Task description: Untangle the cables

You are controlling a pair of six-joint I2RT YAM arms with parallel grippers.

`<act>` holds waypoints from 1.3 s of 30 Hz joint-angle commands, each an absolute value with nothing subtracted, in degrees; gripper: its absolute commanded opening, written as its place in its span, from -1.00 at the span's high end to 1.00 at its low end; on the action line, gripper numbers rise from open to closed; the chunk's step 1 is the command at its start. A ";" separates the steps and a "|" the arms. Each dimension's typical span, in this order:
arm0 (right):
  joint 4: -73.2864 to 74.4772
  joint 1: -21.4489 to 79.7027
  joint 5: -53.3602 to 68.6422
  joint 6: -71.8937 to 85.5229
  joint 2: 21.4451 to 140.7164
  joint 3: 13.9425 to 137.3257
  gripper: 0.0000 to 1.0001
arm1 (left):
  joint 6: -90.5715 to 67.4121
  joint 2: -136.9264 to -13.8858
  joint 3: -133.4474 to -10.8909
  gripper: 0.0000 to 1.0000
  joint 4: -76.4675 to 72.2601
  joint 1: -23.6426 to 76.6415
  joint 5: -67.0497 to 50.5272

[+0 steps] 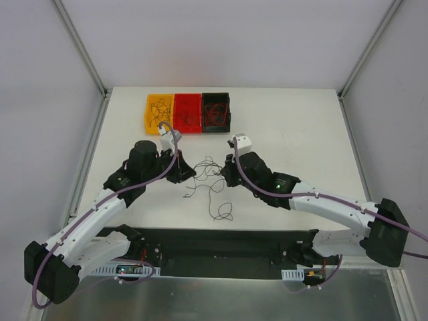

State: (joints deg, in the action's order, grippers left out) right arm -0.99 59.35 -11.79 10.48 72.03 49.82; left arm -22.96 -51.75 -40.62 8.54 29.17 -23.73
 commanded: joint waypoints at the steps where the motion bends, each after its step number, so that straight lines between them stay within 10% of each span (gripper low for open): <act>1: 8.25 59.24 -36.62 9.15 65.75 49.93 1.00 | -23.03 -51.06 -42.10 1.00 10.19 29.00 -24.08; 13: 20.21 48.70 -47.55 6.51 56.34 46.41 1.00 | -22.24 -54.32 -45.17 1.00 12.92 29.00 -25.66; 16: 15.24 41.95 -23.84 1.61 53.53 43.96 1.00 | -22.41 -54.32 -45.26 1.00 13.18 29.00 -25.75; 21: 5.02 38.67 28.24 -6.76 58.52 41.48 0.11 | -22.41 -54.84 -45.97 1.00 13.27 29.00 -26.01; 30: -11.24 48.77 32.00 -10.11 67.92 39.28 -0.61 | -23.55 -55.20 -45.88 1.00 13.45 29.00 -27.42; 36: -15.47 53.17 20.15 -9.76 74.61 39.11 -0.46 | -23.82 -54.06 -46.05 1.00 13.71 29.00 -27.42; 39: -13.99 53.17 17.68 -8.88 74.62 38.94 0.58 | -23.03 -52.92 -46.14 1.00 14.67 29.00 -25.07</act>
